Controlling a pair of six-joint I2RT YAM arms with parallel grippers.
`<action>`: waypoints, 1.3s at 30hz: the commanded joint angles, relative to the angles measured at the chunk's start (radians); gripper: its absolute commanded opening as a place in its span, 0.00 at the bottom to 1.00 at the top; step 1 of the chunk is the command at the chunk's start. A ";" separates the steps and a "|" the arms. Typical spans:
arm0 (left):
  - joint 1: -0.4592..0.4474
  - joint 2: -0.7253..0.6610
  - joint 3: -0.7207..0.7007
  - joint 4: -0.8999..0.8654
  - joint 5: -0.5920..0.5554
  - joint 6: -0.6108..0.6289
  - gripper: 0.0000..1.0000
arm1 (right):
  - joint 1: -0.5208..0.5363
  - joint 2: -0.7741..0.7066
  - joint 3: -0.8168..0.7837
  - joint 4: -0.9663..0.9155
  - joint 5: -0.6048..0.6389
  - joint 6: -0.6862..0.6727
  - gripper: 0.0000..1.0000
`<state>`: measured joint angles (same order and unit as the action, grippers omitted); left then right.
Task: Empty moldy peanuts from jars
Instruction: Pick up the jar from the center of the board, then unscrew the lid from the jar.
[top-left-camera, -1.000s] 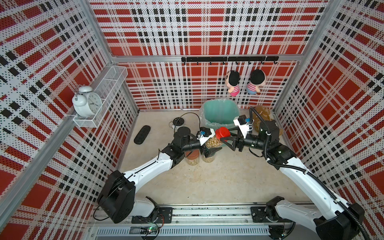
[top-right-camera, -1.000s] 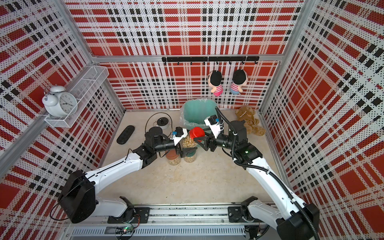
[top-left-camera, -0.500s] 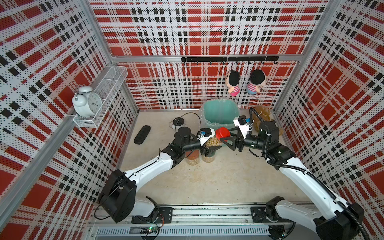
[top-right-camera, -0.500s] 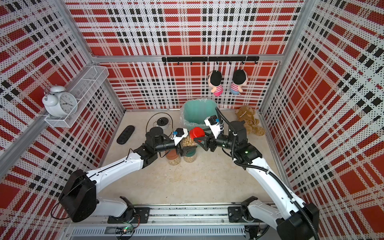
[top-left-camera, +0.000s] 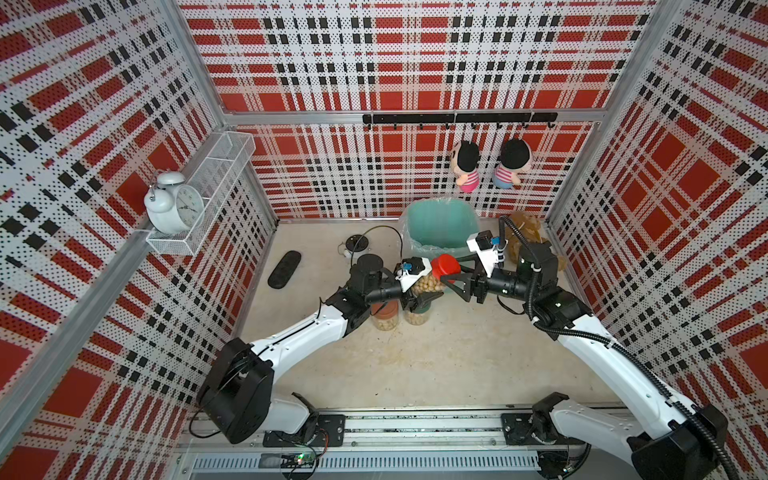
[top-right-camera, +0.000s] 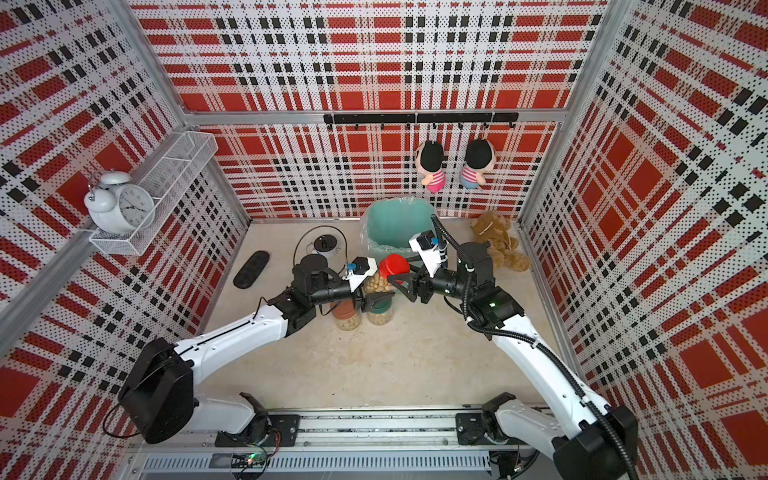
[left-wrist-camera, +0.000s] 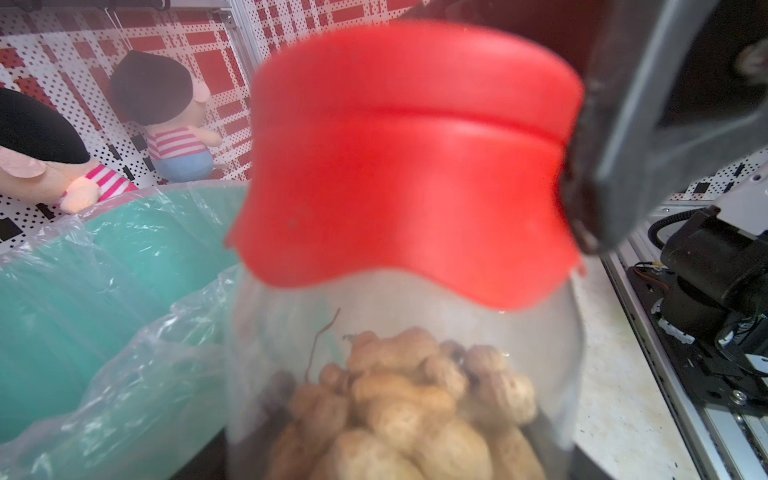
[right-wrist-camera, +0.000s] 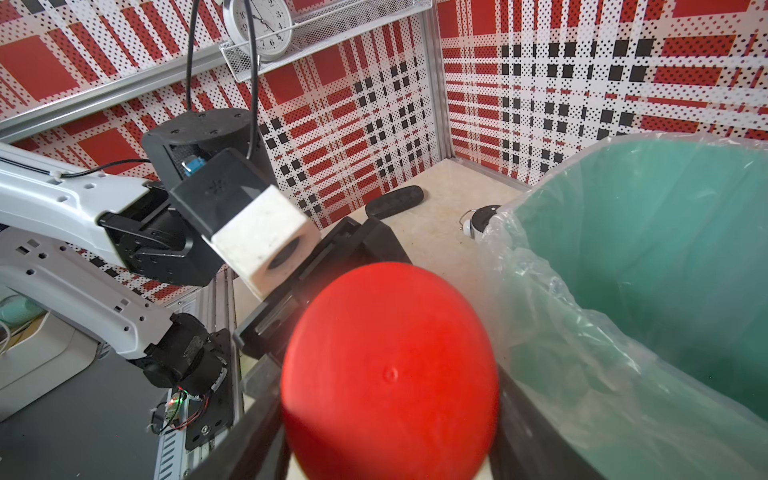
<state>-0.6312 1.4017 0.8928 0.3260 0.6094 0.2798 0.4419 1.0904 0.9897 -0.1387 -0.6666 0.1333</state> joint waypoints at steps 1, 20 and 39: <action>0.001 0.011 0.010 0.013 -0.016 -0.027 0.51 | -0.007 -0.005 -0.004 0.044 -0.008 -0.003 0.00; 0.024 0.010 -0.007 0.048 -0.051 -0.068 0.00 | -0.007 0.006 -0.054 0.165 0.099 0.205 1.00; 0.019 0.007 -0.016 0.067 -0.040 -0.071 0.00 | -0.002 0.049 -0.079 0.288 0.098 0.327 0.98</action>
<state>-0.6121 1.4132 0.8852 0.3428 0.5640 0.2131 0.4419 1.1206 0.9012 0.1131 -0.5457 0.4484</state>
